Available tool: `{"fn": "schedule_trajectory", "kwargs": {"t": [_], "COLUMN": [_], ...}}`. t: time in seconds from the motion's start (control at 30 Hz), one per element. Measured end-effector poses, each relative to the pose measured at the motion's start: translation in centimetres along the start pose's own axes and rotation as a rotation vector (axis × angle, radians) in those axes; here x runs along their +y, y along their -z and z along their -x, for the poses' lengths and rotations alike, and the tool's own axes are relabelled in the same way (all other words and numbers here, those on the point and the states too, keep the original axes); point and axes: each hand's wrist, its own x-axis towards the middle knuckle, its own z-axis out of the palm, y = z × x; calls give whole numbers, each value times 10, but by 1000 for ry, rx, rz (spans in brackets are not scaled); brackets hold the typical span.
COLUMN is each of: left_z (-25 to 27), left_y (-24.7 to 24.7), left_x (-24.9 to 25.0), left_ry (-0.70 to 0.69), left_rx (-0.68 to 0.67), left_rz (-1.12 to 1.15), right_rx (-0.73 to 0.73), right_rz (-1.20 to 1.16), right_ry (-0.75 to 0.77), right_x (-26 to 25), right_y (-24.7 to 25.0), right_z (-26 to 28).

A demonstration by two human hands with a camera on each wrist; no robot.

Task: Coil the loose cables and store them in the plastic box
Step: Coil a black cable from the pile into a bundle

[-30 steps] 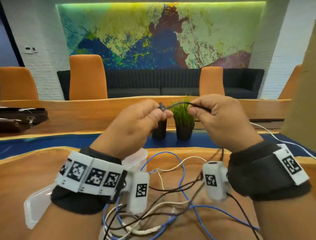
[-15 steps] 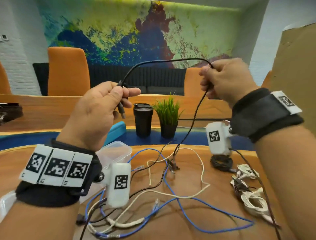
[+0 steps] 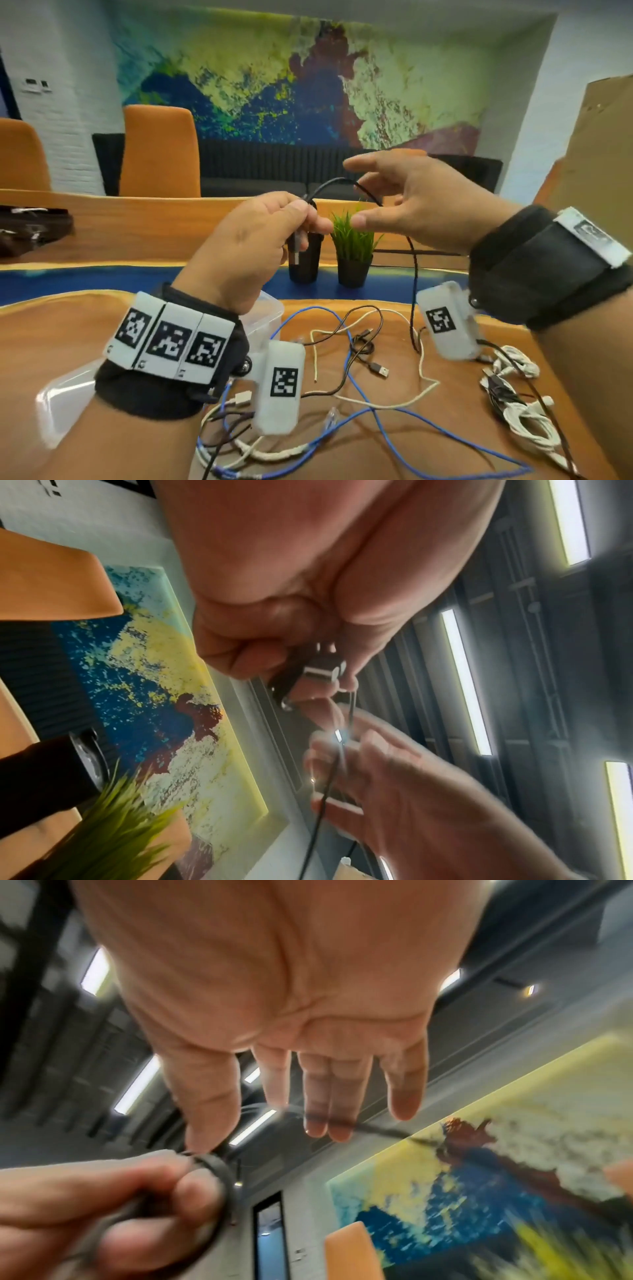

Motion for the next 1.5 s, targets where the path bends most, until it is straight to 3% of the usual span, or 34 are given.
{"fn": "schedule_trajectory", "kwargs": {"t": [0.07, 0.17, 0.23, 0.37, 0.47, 0.57, 0.67, 0.83, 0.97, 1.03, 1.1, 1.17, 1.23, 1.3, 1.37, 1.5], "left_z": [2, 4, 3, 0, -2, -3, -1, 3, 4, 6, 6, 4, 2, 0, 0, 2], "left_y": [-8, -10, -6, -3, -7, -7, -5, -5, -7, -9, -10, -10, -6, -1, -1, -9], "left_x": [1, 6, 6, 0, -3, -13, -18, -12, -21, -21, -15, -8, -7, -9, -13, -13], "left_ry": [43, 171, 220, 174, 57, -125, -246, -245, -133, -76, -50, -79, -154, -262, -318, -297], "left_rx": [-79, -136, -193, -212, -89, -34, -138, -257, -405, -492, -506, -408, -254, -137, -158, -245], "left_rz": [71, 397, 653, 942, 756, 187, -258, -330, -140, 150, 534, 742, 576, 90, -255, -392], "right_rx": [26, 176, 264, 200, 34, -53, 65, 351, 583, 667, 593, 395, 202, 63, 74, 215], "right_rz": [-130, -557, -721, -585, -246, 81, 138, -1, -92, -184, -230, -177, -79, 15, 48, -22], "right_ry": [103, 44, 11, 29, 23, 122, 206, 290, 290, 211, 102, 43, 76, 161, 259, 315], "right_x": [-9, -2, 6, 11, 9, -3, -8, 5, 18, 26, 32, 31, 22, 8, -2, -1], "right_y": [-20, -44, -59, -86, -90, -82, -65, -49, -46, -51, -60, -68, -66, -57, -48, -40], "right_z": [5, 3, 4, 13, 23, 32, 38, 38, 34, 30, 25, 26, 31, 38, 42, 41]}}
